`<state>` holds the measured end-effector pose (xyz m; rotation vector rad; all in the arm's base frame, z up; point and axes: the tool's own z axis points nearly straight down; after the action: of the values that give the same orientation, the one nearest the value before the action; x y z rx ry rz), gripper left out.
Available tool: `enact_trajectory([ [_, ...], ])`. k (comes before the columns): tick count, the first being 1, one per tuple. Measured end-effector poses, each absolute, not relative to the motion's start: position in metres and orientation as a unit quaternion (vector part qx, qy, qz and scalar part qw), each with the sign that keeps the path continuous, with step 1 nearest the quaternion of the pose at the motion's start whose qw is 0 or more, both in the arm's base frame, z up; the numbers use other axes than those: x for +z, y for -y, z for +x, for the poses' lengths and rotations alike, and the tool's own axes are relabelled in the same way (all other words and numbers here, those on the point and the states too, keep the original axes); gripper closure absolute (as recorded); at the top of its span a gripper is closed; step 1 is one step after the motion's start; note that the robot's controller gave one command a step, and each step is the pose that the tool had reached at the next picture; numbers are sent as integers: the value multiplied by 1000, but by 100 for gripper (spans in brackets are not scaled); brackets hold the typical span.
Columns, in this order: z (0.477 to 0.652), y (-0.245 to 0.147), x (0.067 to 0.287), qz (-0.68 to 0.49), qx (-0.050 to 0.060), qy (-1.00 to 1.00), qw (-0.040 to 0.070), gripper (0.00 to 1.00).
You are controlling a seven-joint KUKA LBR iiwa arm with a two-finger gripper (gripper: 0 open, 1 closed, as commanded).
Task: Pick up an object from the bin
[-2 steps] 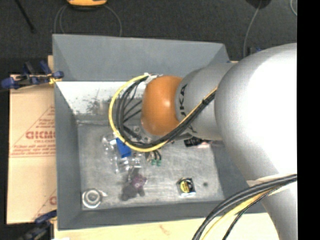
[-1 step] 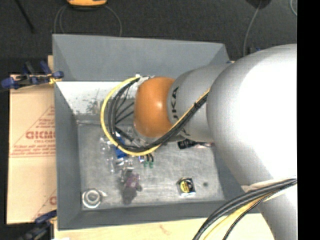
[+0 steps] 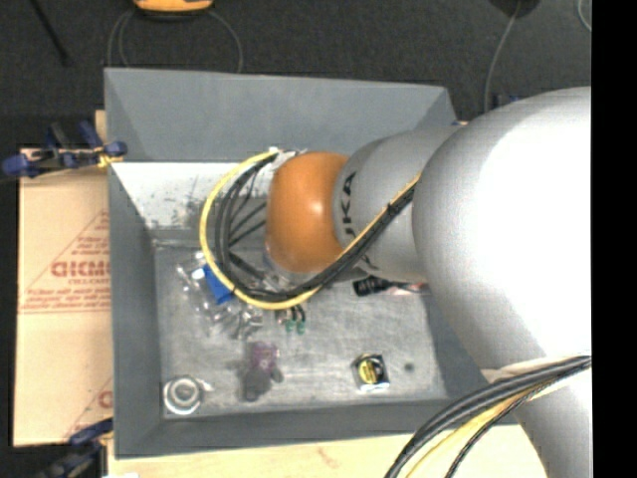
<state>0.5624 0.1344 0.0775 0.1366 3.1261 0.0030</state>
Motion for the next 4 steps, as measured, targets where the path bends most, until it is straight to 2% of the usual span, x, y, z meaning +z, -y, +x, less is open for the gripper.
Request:
enact_trajectory([
  [1, 514, -62, 77, -25, 3, -1000, 12, 100],
  [2, 482, -62, 168, -116, 0, -993, 4, 100],
  [3, 476, 22, 252, -53, -2, -999, 5, 100],
  [4, 471, -21, 159, -236, 1, -972, -1, 100],
])
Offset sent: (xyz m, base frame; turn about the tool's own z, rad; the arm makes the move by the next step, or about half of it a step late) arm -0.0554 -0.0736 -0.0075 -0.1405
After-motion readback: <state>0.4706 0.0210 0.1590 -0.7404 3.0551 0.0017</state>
